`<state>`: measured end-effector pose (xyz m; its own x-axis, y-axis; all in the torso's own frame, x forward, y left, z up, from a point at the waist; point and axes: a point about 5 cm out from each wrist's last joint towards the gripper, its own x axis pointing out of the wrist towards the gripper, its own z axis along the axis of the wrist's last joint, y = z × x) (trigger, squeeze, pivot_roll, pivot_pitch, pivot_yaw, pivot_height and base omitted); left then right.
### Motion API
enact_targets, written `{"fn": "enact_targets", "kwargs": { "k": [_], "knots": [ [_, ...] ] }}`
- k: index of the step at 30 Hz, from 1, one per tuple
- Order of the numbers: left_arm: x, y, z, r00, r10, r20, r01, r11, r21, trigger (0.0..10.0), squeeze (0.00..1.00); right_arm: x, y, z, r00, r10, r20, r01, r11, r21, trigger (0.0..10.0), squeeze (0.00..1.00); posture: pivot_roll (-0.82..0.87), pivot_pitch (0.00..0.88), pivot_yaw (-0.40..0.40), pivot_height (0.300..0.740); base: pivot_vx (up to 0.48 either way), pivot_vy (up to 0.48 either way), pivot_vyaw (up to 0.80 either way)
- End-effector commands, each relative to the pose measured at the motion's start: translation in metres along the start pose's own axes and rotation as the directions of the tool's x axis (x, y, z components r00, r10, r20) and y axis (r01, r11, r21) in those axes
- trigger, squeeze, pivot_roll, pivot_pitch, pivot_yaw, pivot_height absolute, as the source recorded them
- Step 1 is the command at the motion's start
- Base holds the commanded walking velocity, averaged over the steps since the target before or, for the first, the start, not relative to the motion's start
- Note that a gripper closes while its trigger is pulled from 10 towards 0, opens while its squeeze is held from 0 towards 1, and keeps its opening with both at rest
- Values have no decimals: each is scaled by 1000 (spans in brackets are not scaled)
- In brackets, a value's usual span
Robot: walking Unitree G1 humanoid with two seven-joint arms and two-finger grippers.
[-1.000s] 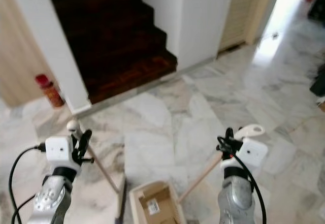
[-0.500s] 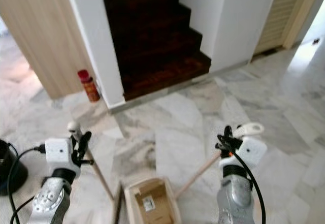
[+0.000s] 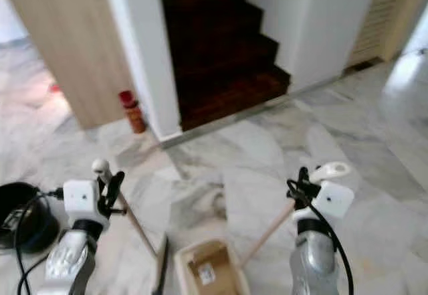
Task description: Sweep floor
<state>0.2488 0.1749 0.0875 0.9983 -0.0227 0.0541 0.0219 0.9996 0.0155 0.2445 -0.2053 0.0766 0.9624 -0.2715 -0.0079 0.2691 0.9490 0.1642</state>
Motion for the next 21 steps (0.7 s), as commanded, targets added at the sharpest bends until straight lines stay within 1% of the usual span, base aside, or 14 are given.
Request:
{"fn": "enact_targets", "kwargs": {
  "k": [1, 3, 5, 21],
  "knots": [
    [-1, 10, 7, 999, 23, 25, -24, 999, 32, 8510, 0, 4, 17, 13, 997, 48, 65, -51, 998, 42, 10000, 0, -3, 0, 10, 740, 0, 334, 800],
    [0, 10, 7, 999, 23, 25, -24, 999, 32, 8510, 0, 4, 18, 13, 997, 48, 64, -51, 998, 43, 10000, 0, -4, 0, 10, 740, 0, 334, 800],
    [0, 10, 7, 999, 24, 25, -25, 999, 33, 8549, 0, 4, 18, 12, 997, 46, 63, -49, 998, 46, 10000, 0, -3, 0, 11, 740, 0, 337, 441],
    [1, 11, 9, 999, 19, 29, -21, 999, 37, 8510, 0, 5, 23, 11, 997, 47, 56, -50, 997, 61, 10000, 0, 4, 0, 17, 740, 0, 335, 0]
  ]
}}
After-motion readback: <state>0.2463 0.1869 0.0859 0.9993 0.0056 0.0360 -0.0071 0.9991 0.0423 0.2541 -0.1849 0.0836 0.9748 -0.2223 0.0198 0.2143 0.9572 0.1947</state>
